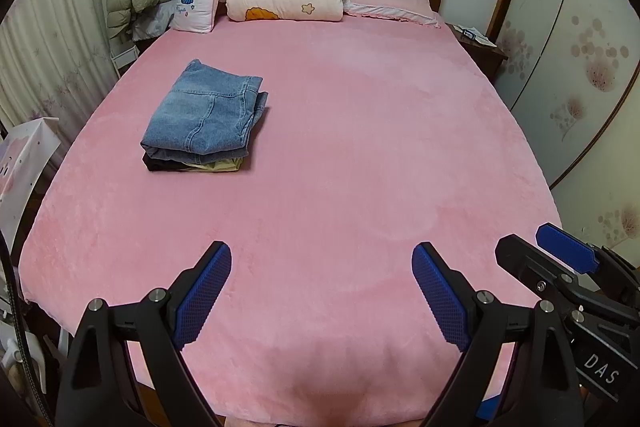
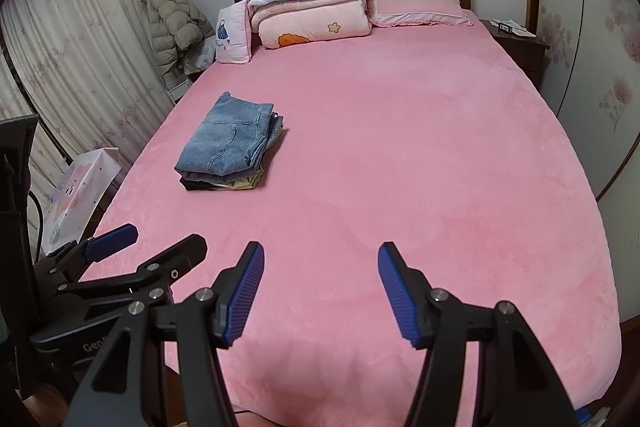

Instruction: Fold large clothes

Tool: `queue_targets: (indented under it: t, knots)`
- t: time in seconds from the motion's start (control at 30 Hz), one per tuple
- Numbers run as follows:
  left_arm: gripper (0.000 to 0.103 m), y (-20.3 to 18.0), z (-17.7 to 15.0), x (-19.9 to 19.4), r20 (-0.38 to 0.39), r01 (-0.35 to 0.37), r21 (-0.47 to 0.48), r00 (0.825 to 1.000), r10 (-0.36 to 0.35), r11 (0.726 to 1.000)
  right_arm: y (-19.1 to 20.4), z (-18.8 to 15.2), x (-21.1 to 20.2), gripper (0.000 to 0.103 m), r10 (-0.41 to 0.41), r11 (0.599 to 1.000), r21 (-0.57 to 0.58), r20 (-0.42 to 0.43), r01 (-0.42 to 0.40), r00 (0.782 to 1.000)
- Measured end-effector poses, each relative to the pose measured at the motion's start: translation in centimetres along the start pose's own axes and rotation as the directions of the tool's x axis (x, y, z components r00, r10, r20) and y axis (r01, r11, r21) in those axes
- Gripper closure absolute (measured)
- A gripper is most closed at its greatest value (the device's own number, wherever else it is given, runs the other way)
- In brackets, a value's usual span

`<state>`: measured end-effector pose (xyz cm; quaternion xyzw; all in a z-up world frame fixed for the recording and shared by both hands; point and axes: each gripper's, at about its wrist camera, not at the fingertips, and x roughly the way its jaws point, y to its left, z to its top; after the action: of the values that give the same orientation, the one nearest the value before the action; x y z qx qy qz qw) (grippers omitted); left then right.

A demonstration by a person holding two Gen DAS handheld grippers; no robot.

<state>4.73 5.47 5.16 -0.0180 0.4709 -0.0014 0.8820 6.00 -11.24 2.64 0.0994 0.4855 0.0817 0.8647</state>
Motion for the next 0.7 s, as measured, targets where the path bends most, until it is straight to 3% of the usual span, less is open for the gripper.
queue_targets:
  t: [0.7]
  knots:
    - [0.012,0.09,-0.61,-0.06,0.013,-0.012,-0.011,1.0,0.012,1.0,-0.06,-0.18,-0.59,0.037,0.003,1.0,0.007,0.0,-0.003,1.0]
